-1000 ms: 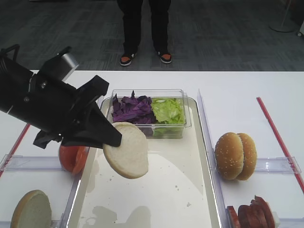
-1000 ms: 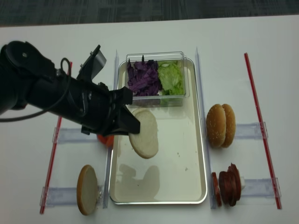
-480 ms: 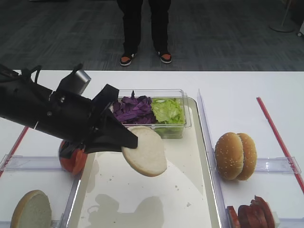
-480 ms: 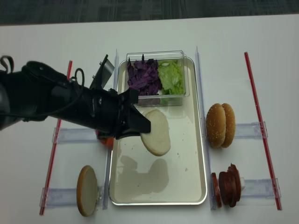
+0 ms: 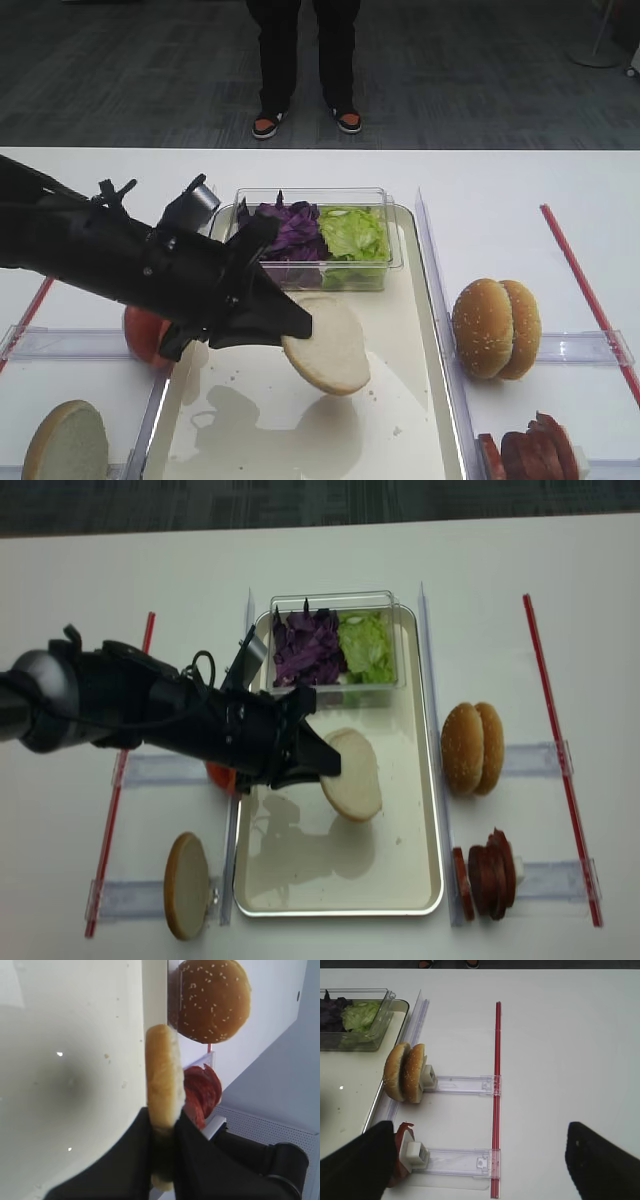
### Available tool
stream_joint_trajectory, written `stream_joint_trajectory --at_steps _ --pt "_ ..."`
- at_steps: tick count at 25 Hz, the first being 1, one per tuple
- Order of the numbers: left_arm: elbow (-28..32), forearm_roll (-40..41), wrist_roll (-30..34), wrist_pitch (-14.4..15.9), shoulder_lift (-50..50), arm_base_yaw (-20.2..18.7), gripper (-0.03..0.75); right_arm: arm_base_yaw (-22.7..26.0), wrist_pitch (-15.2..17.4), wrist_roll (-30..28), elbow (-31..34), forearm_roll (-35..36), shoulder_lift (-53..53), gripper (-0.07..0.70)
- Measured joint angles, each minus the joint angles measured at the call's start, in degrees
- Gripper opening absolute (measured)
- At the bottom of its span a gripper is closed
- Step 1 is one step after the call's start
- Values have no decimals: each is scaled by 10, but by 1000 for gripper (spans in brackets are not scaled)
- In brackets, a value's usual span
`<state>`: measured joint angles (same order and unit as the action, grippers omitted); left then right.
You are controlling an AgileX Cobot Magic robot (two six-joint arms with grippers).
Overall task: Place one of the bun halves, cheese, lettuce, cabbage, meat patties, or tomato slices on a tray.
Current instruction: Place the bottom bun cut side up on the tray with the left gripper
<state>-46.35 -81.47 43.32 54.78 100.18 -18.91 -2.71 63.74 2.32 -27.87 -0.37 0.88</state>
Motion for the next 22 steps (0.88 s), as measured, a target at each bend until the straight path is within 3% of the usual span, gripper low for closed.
stream_joint_trajectory --at_steps 22 --pt "0 -12 26 -14 55 -16 61 0 0 -1 0 0 0 693"
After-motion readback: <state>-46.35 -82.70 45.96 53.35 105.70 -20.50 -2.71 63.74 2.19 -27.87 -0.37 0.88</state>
